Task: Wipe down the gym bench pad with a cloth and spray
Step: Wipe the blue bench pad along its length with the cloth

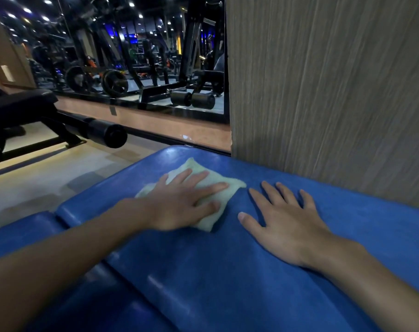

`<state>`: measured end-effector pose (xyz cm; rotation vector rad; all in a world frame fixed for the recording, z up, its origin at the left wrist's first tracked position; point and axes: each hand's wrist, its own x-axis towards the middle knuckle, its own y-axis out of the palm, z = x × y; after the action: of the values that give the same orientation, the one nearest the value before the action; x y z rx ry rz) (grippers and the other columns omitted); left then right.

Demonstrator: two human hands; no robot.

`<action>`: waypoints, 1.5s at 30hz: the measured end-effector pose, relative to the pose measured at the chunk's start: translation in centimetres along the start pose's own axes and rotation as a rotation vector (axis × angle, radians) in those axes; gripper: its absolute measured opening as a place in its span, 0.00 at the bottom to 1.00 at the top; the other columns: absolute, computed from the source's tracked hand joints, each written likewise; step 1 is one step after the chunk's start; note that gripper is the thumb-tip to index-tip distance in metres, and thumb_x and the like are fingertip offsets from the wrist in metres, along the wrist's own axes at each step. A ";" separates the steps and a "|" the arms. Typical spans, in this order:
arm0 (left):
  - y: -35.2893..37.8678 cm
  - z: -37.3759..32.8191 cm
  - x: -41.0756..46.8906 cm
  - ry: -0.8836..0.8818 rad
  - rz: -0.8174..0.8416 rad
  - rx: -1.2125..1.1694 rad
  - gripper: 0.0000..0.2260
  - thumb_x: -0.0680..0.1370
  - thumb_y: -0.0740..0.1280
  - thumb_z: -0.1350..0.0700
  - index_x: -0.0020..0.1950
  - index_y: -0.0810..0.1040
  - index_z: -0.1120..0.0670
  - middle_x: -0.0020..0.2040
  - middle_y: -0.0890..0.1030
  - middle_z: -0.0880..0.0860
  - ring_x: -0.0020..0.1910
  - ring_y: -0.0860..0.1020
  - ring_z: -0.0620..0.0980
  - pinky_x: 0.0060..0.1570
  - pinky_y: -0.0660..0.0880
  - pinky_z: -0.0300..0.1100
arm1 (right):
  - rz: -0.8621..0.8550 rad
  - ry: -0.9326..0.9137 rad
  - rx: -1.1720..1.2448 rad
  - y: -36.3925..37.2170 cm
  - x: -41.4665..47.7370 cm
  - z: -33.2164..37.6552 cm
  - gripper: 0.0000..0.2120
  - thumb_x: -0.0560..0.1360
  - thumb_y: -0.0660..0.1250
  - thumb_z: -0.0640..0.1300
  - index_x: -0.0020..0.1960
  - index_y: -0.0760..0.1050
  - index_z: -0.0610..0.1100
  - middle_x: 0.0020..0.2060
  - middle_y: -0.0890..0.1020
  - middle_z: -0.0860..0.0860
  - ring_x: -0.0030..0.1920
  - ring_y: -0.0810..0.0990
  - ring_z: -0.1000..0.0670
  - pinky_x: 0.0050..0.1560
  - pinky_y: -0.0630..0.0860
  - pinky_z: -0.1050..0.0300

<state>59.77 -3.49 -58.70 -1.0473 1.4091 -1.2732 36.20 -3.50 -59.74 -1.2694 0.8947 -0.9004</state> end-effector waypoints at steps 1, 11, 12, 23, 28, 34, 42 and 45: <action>-0.1 0.0 2.4 -0.010 -0.024 0.007 0.22 0.77 0.43 0.30 0.71 0.43 0.21 0.82 0.46 0.43 0.80 0.41 0.49 0.75 0.41 0.62 | -0.003 0.000 -0.003 0.0 0.0 0.0 0.36 0.76 0.38 0.70 0.80 0.40 0.56 0.80 0.41 0.53 0.79 0.36 0.49 0.76 0.37 0.38; -0.8 0.3 8.6 -0.044 0.001 -0.004 0.23 0.80 0.45 0.32 0.75 0.45 0.26 0.82 0.47 0.45 0.80 0.44 0.53 0.73 0.43 0.66 | -0.011 -0.003 0.008 0.0 -0.1 -0.1 0.37 0.74 0.36 0.71 0.80 0.41 0.57 0.80 0.42 0.53 0.79 0.37 0.50 0.76 0.38 0.39; -0.6 0.5 7.1 -0.040 -0.004 0.006 0.22 0.80 0.45 0.33 0.74 0.44 0.25 0.82 0.47 0.45 0.80 0.44 0.52 0.74 0.43 0.65 | -0.009 -0.002 0.011 0.0 -0.1 -0.1 0.37 0.74 0.36 0.71 0.80 0.41 0.57 0.80 0.42 0.54 0.79 0.37 0.50 0.76 0.38 0.39; -0.1 1.6 -11.7 -0.001 0.078 0.060 0.26 0.68 0.30 0.26 0.66 0.30 0.20 0.78 0.33 0.38 0.76 0.28 0.43 0.76 0.34 0.51 | -0.003 0.005 0.014 -0.1 -0.4 0.3 0.36 0.75 0.37 0.70 0.80 0.42 0.56 0.80 0.43 0.53 0.79 0.38 0.49 0.76 0.37 0.37; -0.2 2.1 -6.3 -0.007 0.054 0.051 0.30 0.64 0.29 0.22 0.67 0.34 0.19 0.80 0.37 0.40 0.78 0.34 0.46 0.76 0.38 0.56 | -0.011 0.003 0.002 0.0 -0.3 0.4 0.36 0.76 0.38 0.69 0.80 0.42 0.56 0.80 0.43 0.52 0.79 0.38 0.48 0.75 0.37 0.37; -0.2 2.9 6.5 -0.036 -0.014 0.048 0.22 0.78 0.42 0.29 0.72 0.42 0.22 0.82 0.47 0.45 0.80 0.44 0.52 0.73 0.45 0.65 | -0.005 -0.003 0.005 0.0 -0.4 0.2 0.35 0.76 0.38 0.69 0.80 0.40 0.56 0.80 0.41 0.52 0.79 0.36 0.48 0.75 0.36 0.37; -1.3 2.9 11.1 -0.067 0.028 0.006 0.22 0.78 0.42 0.30 0.72 0.43 0.23 0.82 0.49 0.45 0.80 0.45 0.55 0.72 0.45 0.69 | -0.007 -0.009 0.013 0.1 -0.2 -0.1 0.36 0.75 0.37 0.71 0.80 0.41 0.57 0.80 0.42 0.53 0.79 0.37 0.49 0.75 0.37 0.37; -0.7 3.2 6.9 -0.051 0.027 0.020 0.22 0.79 0.41 0.30 0.73 0.42 0.24 0.82 0.46 0.46 0.80 0.44 0.54 0.74 0.44 0.65 | -0.006 -0.007 0.016 0.1 -0.1 -0.1 0.37 0.75 0.37 0.71 0.80 0.42 0.57 0.80 0.42 0.53 0.79 0.37 0.49 0.75 0.37 0.38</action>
<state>61.59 -10.93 -58.76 -1.0370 1.3650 -1.2300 36.14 -3.46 -59.85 -1.2616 0.8771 -0.9054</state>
